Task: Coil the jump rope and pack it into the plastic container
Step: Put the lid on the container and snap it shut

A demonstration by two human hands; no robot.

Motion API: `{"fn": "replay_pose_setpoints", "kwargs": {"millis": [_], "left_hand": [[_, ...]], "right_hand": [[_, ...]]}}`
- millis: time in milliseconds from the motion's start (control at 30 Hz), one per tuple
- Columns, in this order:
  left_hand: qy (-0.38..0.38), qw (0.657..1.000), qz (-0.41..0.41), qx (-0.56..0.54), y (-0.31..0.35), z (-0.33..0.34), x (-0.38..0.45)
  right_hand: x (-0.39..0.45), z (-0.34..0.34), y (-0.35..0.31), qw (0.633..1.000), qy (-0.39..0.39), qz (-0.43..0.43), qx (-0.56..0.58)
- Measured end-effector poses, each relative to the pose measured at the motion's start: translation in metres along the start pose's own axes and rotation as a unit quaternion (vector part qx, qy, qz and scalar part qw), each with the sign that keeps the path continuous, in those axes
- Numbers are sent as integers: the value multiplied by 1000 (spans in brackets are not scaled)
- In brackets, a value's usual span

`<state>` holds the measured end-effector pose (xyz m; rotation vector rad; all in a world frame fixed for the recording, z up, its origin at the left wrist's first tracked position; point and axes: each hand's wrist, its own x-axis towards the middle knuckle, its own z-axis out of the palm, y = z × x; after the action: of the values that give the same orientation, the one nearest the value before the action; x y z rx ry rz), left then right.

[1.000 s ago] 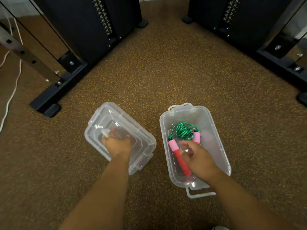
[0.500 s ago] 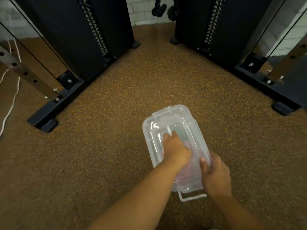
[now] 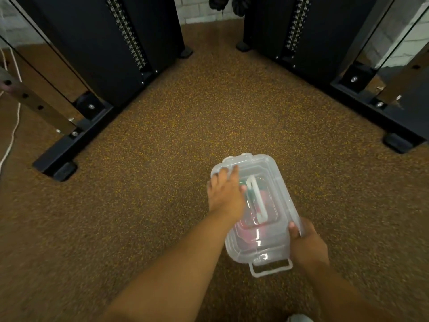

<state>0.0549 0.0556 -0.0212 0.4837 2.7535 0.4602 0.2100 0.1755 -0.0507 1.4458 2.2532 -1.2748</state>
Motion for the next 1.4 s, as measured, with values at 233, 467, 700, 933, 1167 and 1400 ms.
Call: {"fn": "replay_pose_setpoints", "kwargs": {"millis": [233,467,700,933,1167,1400], "left_hand": [[-131,895,-280,-323,-39,-9,17],[-116,728,-397,-547,-55,0,-25],[1,562,-484,-670,-33,18,-57],[18,537,-487,-688,-36,26,-62],[41,634,-475,-608,-103,8,-44],[28,656,-428,-621,-115,12,-42]], "right_hand": [[14,-22,-12,998,-42,-34,-41],[31,-35,-47,993,-45,-103,-34],[36,-16,-63,970,-110,-177,-128],[23,6,-50,986,-57,-151,-51],[45,1,-46,960,-117,106,233],[44,6,-54,993,-71,16,96]]}}
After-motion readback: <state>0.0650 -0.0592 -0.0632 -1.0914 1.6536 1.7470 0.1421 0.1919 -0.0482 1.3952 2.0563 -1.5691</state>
